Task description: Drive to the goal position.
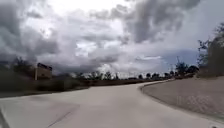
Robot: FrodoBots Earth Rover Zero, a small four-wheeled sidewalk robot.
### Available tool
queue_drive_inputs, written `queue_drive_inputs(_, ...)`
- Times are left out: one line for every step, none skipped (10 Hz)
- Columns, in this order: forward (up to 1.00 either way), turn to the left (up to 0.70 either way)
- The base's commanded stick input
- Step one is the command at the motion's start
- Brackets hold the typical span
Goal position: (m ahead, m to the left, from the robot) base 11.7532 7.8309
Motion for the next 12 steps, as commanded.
queue_drive_inputs(0.85, 0.0)
queue_drive_inputs(0.85, 0.0)
queue_drive_inputs(0.85, 0.0)
queue_drive_inputs(0.85, 0.0)
queue_drive_inputs(0.85, 0.0)
queue_drive_inputs(0.85, 0.0)
queue_drive_inputs(0.85, 0.0)
queue_drive_inputs(0.85, 0.0)
queue_drive_inputs(0.85, 0.0)
queue_drive_inputs(0.85, 0.0)
queue_drive_inputs(0.85, 0.0)
queue_drive_inputs(0.85, 0.0)
